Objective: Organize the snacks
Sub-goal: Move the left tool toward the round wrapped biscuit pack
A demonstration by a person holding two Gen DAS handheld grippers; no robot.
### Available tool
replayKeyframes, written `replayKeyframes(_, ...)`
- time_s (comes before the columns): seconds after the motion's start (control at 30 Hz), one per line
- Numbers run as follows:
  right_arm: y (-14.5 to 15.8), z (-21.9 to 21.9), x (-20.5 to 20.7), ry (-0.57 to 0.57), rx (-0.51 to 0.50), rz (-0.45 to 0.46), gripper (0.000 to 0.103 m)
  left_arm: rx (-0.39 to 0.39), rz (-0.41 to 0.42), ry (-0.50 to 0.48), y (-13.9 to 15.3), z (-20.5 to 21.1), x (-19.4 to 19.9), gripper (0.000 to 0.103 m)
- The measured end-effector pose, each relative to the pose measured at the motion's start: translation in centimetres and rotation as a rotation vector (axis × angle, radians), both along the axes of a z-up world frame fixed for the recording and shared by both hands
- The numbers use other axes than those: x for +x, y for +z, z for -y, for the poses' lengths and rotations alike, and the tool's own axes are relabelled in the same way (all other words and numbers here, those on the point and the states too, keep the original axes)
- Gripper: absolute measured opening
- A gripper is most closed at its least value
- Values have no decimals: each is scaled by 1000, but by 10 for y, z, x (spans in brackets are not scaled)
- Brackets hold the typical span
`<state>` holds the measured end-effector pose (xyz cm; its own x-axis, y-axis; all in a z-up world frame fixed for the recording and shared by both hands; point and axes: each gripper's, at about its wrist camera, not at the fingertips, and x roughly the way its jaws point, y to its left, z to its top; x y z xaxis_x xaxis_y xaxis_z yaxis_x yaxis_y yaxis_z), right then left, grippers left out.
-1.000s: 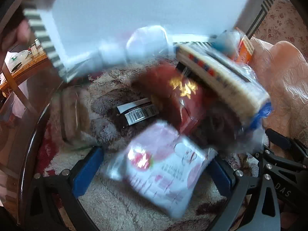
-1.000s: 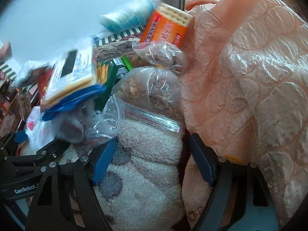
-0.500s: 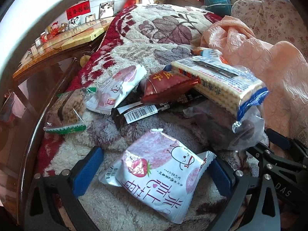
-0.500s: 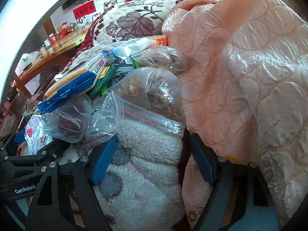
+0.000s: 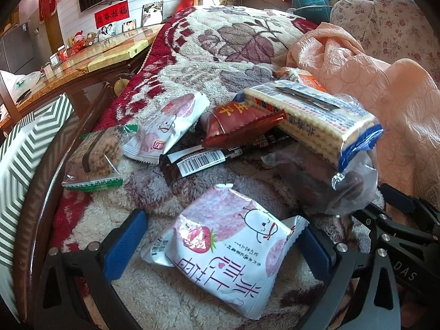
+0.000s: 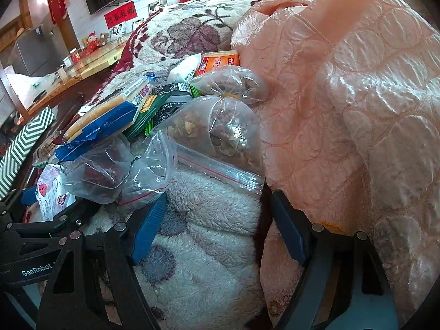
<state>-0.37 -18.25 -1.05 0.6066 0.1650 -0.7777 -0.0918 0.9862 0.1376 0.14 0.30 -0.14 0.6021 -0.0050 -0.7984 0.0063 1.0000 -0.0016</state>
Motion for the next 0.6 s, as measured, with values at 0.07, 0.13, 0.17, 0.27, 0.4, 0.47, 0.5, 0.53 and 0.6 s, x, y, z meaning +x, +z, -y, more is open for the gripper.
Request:
replayKeyframes(0.07, 0, 0, 0, 0, -1, 0, 79, 0, 0, 0, 0, 0, 0, 103)
replayKeyframes(0.13, 0, 0, 0, 0, 0, 0, 79, 0, 0, 0, 0, 0, 0, 103)
replayKeyframes(0.17, 0, 0, 0, 0, -1, 0, 79, 0, 0, 0, 0, 0, 0, 103)
replayKeyframes(0.27, 0, -1, 0, 0, 1, 0, 79, 0, 0, 0, 0, 0, 0, 103)
replayKeyframes(0.4, 0, -1, 0, 0, 5, 0, 79, 0, 0, 0, 0, 0, 0, 103)
replayKeyframes(0.47, 0, -1, 0, 0, 4, 0, 79, -1, 1, 0, 0, 0, 0, 103)
replayKeyframes(0.5, 0, -1, 0, 0, 4, 0, 79, -1, 0, 0, 0, 0, 0, 103)
replayKeyframes(0.53, 0, -1, 0, 0, 4, 0, 79, -1, 0, 0, 0, 0, 0, 103)
replayKeyframes(0.6, 0, 0, 0, -1, 3, 0, 79, 0, 0, 0, 0, 0, 0, 103)
